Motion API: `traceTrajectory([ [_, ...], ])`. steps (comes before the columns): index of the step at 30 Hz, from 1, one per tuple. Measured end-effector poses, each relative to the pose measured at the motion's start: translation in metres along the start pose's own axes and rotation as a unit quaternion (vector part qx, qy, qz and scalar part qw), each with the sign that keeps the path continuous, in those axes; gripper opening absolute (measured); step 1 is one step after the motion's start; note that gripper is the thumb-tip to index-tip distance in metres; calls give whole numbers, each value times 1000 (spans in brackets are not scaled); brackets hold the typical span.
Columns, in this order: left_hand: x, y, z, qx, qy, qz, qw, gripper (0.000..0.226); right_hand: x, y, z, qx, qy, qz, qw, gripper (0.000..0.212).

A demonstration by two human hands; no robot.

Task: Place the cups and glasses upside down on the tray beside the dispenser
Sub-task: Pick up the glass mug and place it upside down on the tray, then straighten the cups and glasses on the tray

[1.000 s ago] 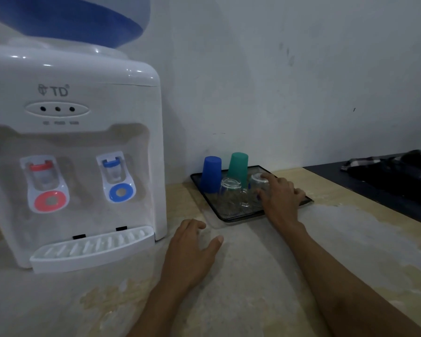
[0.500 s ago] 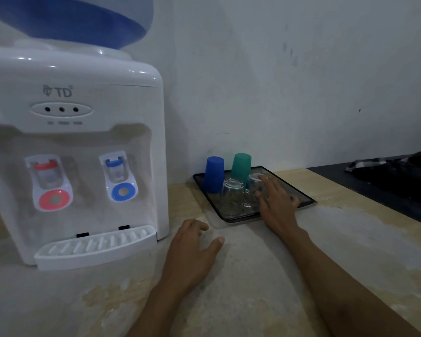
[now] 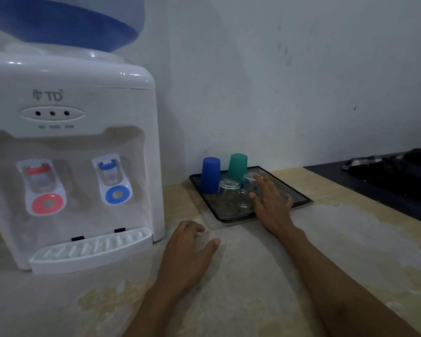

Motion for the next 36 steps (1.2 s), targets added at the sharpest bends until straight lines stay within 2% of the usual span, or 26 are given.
traceTrajectory([
  [3,0,0,1,-3,-1,-7,1000,38,-1,0,2,-33,-2,14,999,59],
  [7,1,0,2,-10,8,-5,1000,40,0,-11,5,-90,36,101,990,57],
  [10,2,1,2,-20,8,-6,1000,44,3,-19,7,-89,46,143,985,56],
  [14,2,1,4,-31,12,-8,999,50,4,-17,7,-75,56,154,984,53],
  [18,-5,-2,15,1,16,35,999,54,4,-15,12,-70,97,149,982,54],
  [22,-31,1,34,17,27,59,998,60,1,-12,17,-68,102,135,983,53],
  [27,-91,10,55,-43,40,7,998,79,0,-16,17,-110,111,165,974,43],
  [31,-133,17,67,-121,66,-69,988,93,2,-19,19,-131,110,174,970,42],
  [33,-144,18,71,-121,71,-118,983,91,2,-20,18,-131,111,164,971,43],
  [36,-151,21,73,-129,87,-157,975,75,2,-21,17,-136,121,150,972,43],
])
Point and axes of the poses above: each hand's wrist, its own x-axis away from the middle knuckle, its own y-axis out of the palm, z = x × y, the point moved 2 cm from there along -x, towards the middle knuckle, and after that the axes turned 7 degrees about -x, right-handed, at the moved point
